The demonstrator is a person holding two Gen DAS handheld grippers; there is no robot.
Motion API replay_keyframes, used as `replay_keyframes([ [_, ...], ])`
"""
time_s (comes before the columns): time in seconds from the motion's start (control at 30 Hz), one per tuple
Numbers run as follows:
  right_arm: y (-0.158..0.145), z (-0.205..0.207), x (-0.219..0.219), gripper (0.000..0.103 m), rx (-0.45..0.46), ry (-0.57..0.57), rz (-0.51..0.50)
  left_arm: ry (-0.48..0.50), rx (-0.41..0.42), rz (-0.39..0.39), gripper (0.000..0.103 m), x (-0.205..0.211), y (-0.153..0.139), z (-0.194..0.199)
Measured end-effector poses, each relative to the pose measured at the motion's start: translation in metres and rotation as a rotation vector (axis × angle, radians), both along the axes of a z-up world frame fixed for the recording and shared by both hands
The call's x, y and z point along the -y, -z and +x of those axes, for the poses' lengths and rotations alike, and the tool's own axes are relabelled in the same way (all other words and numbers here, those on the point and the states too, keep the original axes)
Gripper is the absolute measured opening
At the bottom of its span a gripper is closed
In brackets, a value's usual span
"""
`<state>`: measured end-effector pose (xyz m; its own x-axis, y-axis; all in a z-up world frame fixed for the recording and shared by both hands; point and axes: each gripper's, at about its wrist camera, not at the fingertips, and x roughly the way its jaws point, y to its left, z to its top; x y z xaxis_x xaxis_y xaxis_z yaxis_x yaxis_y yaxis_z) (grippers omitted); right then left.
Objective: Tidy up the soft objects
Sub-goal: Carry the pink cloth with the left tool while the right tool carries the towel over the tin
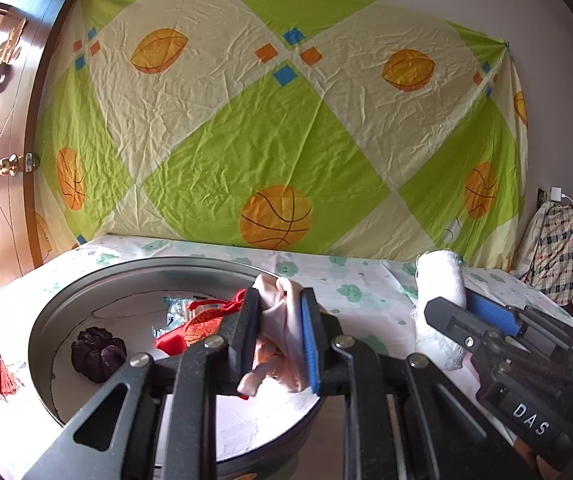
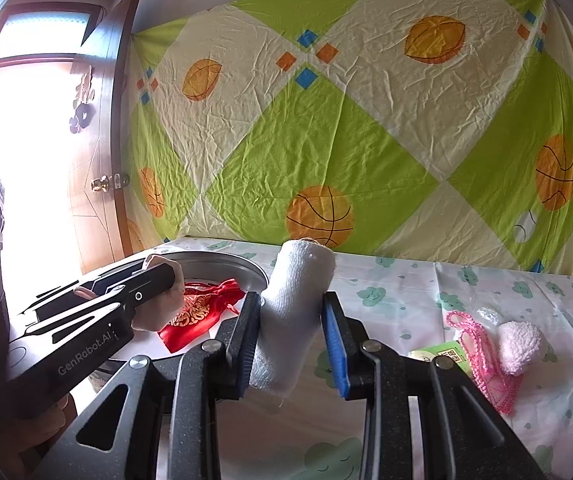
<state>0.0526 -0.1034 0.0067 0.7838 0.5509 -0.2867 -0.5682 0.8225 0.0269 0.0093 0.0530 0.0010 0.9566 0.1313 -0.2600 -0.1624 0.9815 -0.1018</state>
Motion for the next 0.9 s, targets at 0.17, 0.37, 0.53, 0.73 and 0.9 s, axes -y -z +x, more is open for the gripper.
replay_keyframes([
  [0.17, 0.000, -0.003, -0.011, 0.034, 0.004, -0.022, -0.009, -0.010, -0.001, -0.010, 0.019, -0.008, 0.000, -0.003],
  [0.37, 0.001, -0.003, -0.019, 0.034, 0.002, -0.038, -0.017, -0.019, -0.002, -0.014, 0.019, -0.015, 0.000, -0.005],
  [0.53, 0.001, -0.004, -0.027, 0.034, 0.001, -0.052, -0.023, -0.029, -0.001, -0.016, 0.019, -0.020, 0.000, -0.006],
  [0.73, 0.000, -0.003, -0.036, 0.034, -0.005, -0.072, -0.030, -0.044, -0.002, -0.025, 0.019, -0.030, 0.000, -0.009],
  [0.9, -0.014, 0.004, -0.049, 0.034, -0.009, -0.104, -0.025, -0.066, -0.010, -0.022, 0.019, -0.041, -0.001, -0.010],
])
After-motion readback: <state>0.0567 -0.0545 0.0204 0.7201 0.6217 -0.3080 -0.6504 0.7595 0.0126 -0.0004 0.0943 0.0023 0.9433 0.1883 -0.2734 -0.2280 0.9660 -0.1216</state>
